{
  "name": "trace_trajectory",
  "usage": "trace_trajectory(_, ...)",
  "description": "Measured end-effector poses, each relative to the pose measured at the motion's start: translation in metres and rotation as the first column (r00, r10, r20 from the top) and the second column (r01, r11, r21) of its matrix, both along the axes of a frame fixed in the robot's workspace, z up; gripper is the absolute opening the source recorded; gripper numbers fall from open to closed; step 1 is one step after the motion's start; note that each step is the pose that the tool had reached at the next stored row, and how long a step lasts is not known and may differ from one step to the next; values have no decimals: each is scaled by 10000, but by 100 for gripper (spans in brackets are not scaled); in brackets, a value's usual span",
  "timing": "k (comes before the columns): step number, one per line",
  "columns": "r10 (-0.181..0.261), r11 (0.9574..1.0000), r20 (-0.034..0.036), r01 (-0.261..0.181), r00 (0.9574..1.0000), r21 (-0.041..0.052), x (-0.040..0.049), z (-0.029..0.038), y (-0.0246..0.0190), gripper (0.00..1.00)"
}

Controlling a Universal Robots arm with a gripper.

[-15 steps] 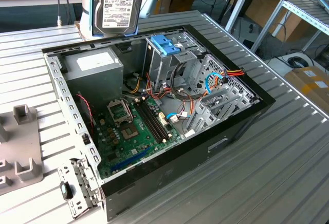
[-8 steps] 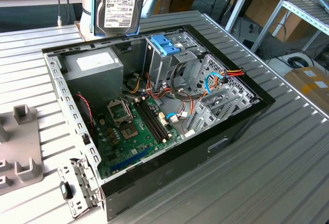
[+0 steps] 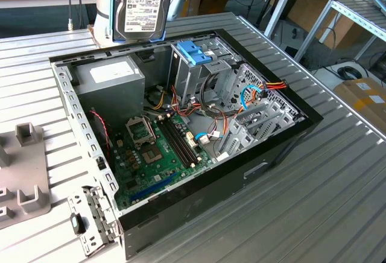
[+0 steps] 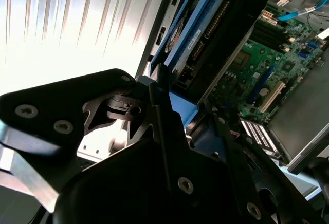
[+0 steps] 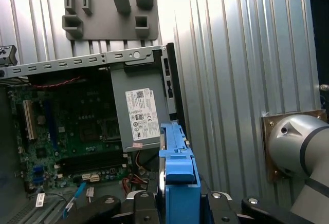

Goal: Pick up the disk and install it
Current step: 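Pick up the disk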

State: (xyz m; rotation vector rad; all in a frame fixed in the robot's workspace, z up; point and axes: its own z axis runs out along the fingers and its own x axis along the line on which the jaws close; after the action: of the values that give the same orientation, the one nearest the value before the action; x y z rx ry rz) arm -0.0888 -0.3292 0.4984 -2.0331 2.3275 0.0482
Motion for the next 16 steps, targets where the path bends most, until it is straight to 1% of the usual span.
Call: trace_trajectory(16, 0, 10000, 0, 0, 10000, 0, 98, 0, 0, 37)
